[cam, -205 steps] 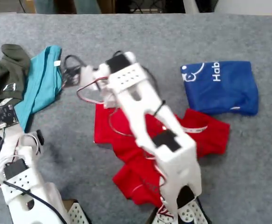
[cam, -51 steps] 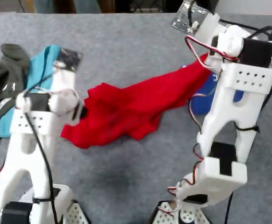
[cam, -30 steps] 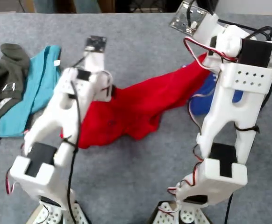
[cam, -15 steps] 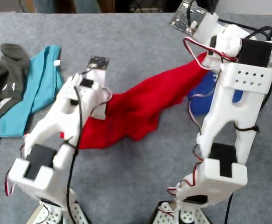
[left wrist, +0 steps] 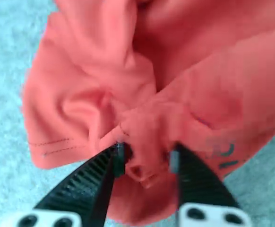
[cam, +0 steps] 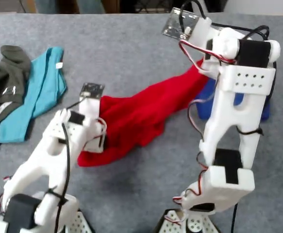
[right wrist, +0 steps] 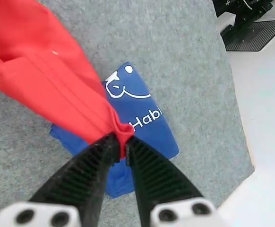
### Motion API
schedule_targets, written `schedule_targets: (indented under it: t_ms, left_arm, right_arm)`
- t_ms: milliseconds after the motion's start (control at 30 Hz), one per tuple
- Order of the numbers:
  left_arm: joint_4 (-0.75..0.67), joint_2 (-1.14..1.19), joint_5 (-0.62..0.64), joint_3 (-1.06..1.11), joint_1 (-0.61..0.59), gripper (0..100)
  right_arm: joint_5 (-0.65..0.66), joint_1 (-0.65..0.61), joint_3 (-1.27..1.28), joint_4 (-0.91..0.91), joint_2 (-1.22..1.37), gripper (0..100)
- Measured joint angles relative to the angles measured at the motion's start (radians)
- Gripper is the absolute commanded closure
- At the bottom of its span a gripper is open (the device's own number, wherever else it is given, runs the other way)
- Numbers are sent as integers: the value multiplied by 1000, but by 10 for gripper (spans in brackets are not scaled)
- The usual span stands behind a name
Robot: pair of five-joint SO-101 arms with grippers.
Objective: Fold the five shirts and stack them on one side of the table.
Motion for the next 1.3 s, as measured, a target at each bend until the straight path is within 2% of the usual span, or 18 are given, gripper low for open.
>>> schedule_targets:
  t_ms: [67, 233, 333, 567, 733, 867, 933, 1000, 1067, 1167, 1300]
  left_arm:
    - [6, -9, -17, 26, 11, 733]
    - [43, -17, -161, 95, 92, 733]
    - [78, -23, -189, 98, 97, 733]
    - [269, -23, -247, -97, -81, 733]
    - [428, -23, -433, -285, -204, 733]
    - [446, -23, -603, -322, -307, 733]
    - [446, -23, -646, -342, -328, 733]
    - [422, -23, -643, -362, -319, 733]
    - [377, -23, -589, -362, -276, 733]
    - [287, -23, -460, -325, -172, 733]
    - [175, -23, -437, -184, -25, 733]
  right_arm:
    - [0, 0, 0, 0, 0, 984]
    - [0, 0, 0, 0, 0, 984]
    - [0, 0, 0, 0, 0, 984]
    - [0, 0, 18, 0, -40, 984]
    - [0, 0, 20, 0, -41, 984]
    - [0, 0, 20, 0, -41, 984]
    - [0, 8, 20, 0, -41, 984]
    - [0, 17, 20, 0, -41, 984]
    - [0, 14, 20, 0, -41, 984]
    - [0, 14, 20, 0, -41, 984]
    - [0, 15, 20, 0, -41, 984]
